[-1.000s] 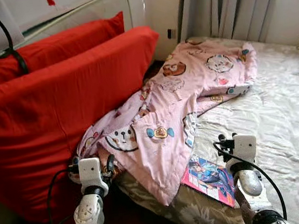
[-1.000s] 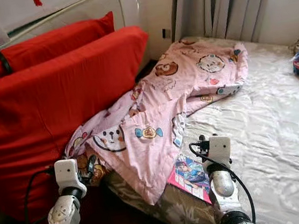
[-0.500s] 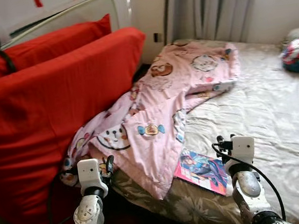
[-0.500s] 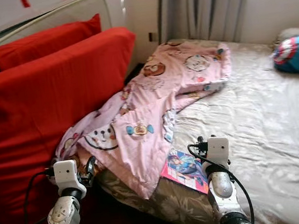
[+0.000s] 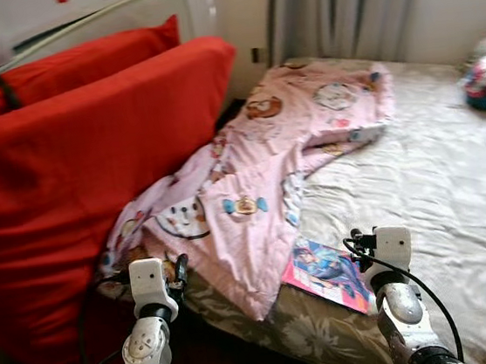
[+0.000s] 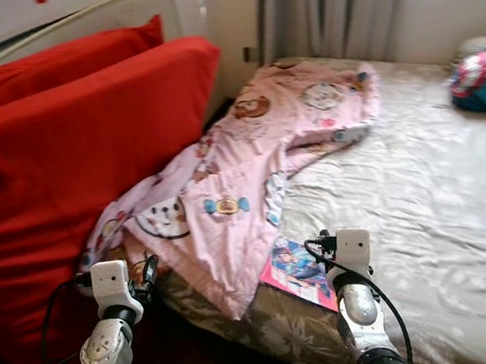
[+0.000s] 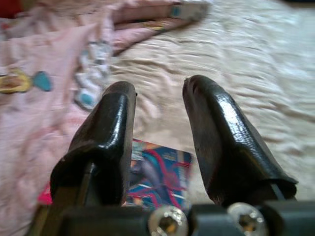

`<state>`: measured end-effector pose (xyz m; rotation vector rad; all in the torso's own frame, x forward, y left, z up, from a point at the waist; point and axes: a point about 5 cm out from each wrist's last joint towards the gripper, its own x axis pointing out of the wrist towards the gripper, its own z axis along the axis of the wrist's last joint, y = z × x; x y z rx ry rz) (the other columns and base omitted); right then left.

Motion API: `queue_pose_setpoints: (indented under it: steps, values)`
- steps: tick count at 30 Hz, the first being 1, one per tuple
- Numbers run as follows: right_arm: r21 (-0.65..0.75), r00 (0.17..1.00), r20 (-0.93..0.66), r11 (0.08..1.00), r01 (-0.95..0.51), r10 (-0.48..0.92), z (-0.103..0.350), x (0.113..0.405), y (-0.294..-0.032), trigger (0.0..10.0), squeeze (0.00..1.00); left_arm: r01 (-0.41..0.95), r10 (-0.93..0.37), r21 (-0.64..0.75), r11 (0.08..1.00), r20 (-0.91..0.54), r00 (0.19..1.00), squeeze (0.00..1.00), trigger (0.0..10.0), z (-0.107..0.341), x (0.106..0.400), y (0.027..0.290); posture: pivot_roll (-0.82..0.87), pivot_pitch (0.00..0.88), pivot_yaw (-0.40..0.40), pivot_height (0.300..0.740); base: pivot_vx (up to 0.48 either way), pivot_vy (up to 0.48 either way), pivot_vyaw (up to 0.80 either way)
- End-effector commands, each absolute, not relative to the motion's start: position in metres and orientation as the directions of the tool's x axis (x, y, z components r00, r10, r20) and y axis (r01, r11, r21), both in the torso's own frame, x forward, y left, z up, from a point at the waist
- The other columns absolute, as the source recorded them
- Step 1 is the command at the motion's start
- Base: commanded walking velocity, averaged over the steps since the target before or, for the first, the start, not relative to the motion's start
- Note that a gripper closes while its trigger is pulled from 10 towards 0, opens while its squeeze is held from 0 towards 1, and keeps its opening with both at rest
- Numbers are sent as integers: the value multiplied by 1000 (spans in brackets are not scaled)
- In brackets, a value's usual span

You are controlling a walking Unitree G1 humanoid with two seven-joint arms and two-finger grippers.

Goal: Clean up the room

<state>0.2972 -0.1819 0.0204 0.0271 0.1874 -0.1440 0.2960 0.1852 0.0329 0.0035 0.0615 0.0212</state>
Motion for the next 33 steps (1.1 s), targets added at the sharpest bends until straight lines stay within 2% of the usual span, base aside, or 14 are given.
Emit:
queue_pose_setpoints:
  steps: [1,12,16,29,33]
  values:
    - [14,974,-184,990,140,-135,22,299,-180,10000,0,-22,23,9,1000,-69,997,0,10000,33,297,187,-40,27,10,663,0,0,0]
    - [22,970,-201,989,145,-138,20,299,-179,10000,0,-20,21,8,1000,-74,997,0,10000,33,297,187,-40,31,12,663,0,0,0]
    - [19,971,-197,989,144,-137,20,299,-179,10000,0,-20,20,6,1000,-79,997,0,10000,32,297,187,-39,32,12,663,0,0,-697]
    - [16,972,-196,990,139,-134,20,298,-177,10000,0,-18,17,-2,1000,-92,996,0,10000,31,296,187,-37,36,15,663,0,0,0]
    - [15,972,-195,991,136,-131,20,298,-177,10000,0,-12,11,-5,1000,-97,995,0,10000,30,296,187,-38,35,16,663,275,0,0]
